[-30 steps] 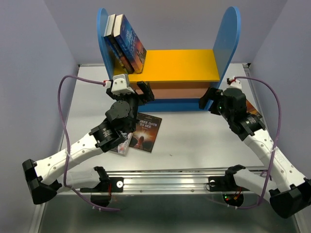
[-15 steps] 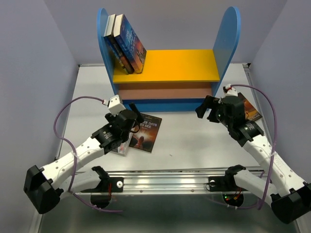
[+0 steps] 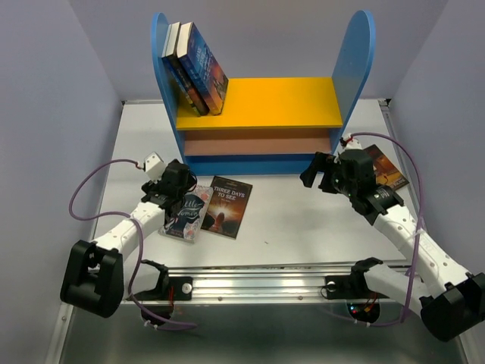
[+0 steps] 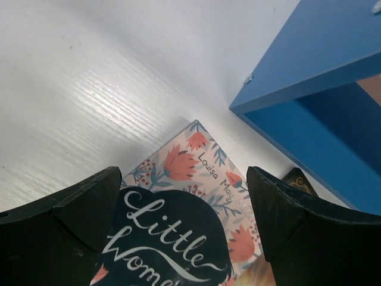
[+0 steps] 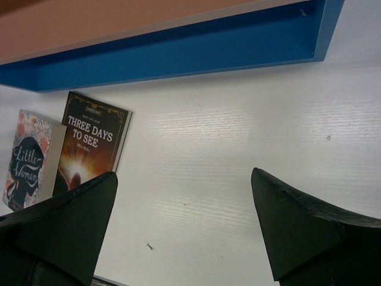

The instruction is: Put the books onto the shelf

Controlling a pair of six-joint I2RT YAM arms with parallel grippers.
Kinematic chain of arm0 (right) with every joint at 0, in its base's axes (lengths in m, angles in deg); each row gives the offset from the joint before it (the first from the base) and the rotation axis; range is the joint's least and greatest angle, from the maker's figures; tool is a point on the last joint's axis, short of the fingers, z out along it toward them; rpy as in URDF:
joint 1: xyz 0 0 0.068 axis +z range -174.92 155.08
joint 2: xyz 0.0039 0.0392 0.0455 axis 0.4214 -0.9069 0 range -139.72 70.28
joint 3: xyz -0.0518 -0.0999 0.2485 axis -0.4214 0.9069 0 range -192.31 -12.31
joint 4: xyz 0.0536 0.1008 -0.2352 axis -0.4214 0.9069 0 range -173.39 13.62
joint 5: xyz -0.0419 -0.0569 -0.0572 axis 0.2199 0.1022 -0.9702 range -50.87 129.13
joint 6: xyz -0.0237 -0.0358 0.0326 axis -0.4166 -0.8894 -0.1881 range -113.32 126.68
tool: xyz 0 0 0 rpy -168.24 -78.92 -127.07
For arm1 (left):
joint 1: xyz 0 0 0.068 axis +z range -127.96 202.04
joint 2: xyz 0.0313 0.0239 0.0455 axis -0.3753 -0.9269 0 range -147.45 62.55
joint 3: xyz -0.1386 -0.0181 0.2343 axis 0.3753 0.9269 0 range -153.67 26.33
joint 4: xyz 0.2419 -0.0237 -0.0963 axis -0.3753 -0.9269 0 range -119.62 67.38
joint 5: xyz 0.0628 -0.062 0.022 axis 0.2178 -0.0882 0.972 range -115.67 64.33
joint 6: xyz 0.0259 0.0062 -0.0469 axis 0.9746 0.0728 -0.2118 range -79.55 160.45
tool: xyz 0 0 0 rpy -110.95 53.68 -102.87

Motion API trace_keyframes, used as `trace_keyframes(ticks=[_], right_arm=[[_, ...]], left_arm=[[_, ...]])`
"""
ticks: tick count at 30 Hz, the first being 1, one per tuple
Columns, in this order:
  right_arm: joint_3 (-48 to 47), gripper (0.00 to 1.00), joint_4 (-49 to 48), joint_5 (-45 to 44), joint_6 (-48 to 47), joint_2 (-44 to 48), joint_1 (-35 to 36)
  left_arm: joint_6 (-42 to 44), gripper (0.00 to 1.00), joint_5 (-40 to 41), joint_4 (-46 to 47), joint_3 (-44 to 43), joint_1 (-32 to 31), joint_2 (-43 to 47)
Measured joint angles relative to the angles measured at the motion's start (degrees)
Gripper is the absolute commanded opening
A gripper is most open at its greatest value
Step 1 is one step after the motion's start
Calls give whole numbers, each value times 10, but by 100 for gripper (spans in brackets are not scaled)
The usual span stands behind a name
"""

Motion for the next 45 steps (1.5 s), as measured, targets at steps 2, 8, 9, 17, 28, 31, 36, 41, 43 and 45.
trace_keyframes(ticks=[2, 8, 9, 17, 28, 31, 36, 41, 43, 45], right_arm=[[3, 100, -3, 5, 0, -2, 0], [5, 100, -9, 14, 0, -9, 0], [5, 100, -10, 14, 0, -9, 0], [6, 100, -12, 16, 0, -3, 0], [23, 100, -24, 41, 2, 0, 0], [23, 100, -25, 53, 2, 0, 0], [28, 100, -34, 100, 7, -7, 0], [71, 100, -70, 201, 35, -61, 0], [91, 100, -77, 232, 49, -89, 7], [103, 100, -84, 253, 63, -105, 18]], left_arm=[[9, 99, 1, 14, 1, 9, -19], [21, 99, -14, 52, 1, 46, -83], [22, 99, -18, 57, 3, 51, -89], [13, 99, -72, 84, 37, 53, -93], [-63, 99, -133, 130, 102, -42, -22], [-92, 99, -140, 135, 101, -83, -30], [-154, 99, -154, 122, 97, -169, -37], [-193, 99, -162, 91, 85, -208, -31], [-200, 99, -162, 79, 84, -214, -18], [-202, 99, -165, 69, 84, -219, -5]])
